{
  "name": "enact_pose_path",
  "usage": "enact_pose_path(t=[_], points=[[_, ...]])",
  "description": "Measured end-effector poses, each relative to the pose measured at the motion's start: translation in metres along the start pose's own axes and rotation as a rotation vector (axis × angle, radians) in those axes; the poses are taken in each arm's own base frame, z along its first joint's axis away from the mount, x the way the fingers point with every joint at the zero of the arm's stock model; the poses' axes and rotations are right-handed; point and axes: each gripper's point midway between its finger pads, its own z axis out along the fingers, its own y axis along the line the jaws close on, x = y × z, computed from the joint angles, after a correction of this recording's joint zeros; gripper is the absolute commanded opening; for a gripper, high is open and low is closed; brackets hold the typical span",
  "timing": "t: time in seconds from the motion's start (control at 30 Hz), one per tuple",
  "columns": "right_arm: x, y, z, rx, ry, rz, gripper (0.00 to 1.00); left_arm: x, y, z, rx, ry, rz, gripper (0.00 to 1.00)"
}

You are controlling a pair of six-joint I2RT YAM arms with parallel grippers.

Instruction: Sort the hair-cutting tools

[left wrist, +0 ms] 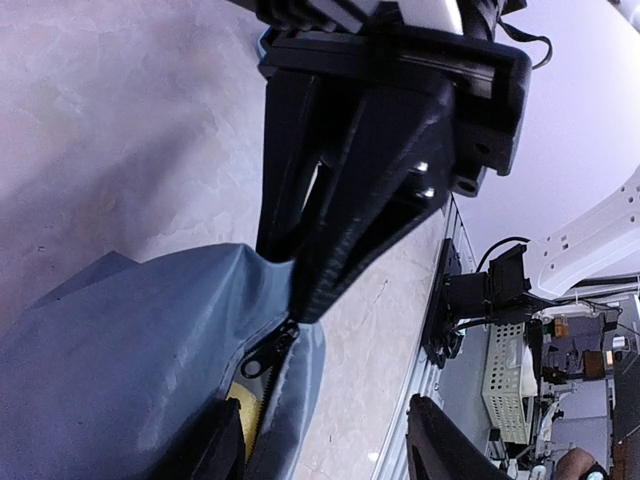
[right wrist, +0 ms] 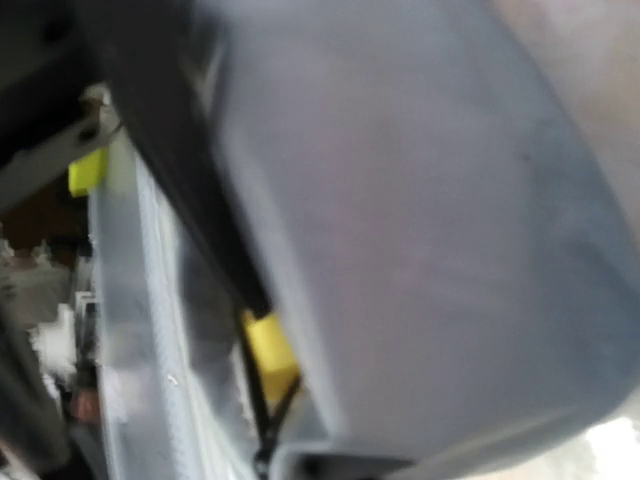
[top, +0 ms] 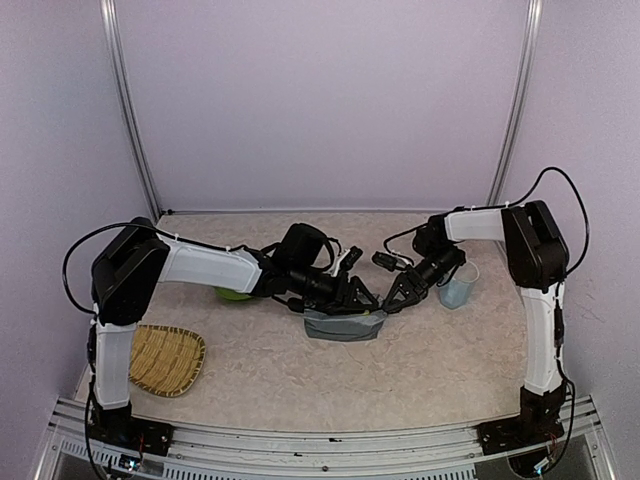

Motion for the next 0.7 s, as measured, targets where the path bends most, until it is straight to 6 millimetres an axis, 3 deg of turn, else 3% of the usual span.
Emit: enact_pose_path(t=[0.23, 0.7], points=[[-0.002, 0.012, 0.002, -0.075, -0.016, -0.042, 0.0, 0.004, 0.002, -0.005, -0.032, 0.014, -0.025, 0.56], [-0.006, 0.026, 0.0, -0.141, -0.055, -0.096, 0.01, 0.005, 0.006, -0.004, -0.047, 0.018, -0.055, 0.58]])
